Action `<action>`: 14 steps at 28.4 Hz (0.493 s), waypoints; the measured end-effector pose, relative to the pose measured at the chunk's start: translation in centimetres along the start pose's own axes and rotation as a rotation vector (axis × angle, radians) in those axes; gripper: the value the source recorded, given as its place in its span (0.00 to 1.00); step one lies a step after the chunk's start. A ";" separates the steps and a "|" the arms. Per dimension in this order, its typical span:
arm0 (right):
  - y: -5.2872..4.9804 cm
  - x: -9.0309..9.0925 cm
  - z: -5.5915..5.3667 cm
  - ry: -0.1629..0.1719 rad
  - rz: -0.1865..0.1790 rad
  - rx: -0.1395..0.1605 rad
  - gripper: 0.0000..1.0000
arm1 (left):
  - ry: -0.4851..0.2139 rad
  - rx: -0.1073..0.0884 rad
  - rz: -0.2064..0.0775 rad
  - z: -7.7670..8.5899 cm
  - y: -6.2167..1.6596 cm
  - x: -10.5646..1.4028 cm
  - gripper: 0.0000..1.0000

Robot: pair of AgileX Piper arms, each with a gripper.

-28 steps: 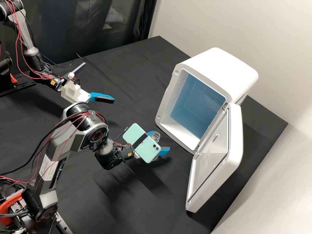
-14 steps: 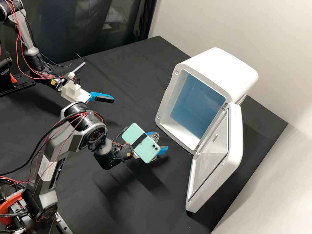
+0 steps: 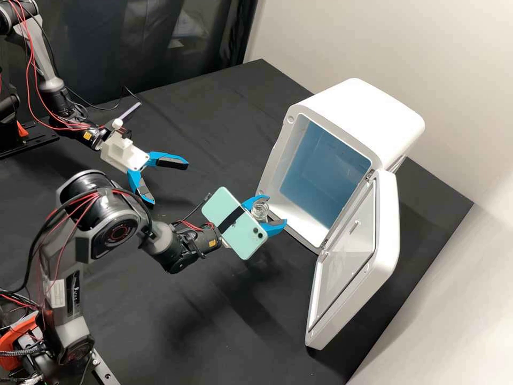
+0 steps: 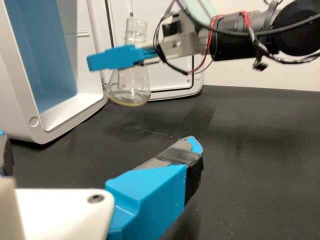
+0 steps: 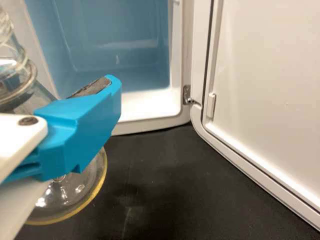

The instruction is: Place the flask in the incubator

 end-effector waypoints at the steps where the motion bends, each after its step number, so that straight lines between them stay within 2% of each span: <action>1: 0.3 -0.1 -0.2 0.007 0.010 0.003 0.00 | 0.000 0.000 0.000 0.0 0.00 0.0 1.00; 9: 0.5 0.4 -0.4 0.016 0.016 0.003 0.00 | 0.000 0.000 0.000 0.0 0.00 0.0 1.00; 14: 0.3 2.7 -0.9 0.030 0.018 -0.022 0.00 | 0.000 0.000 0.000 0.0 0.00 0.0 1.00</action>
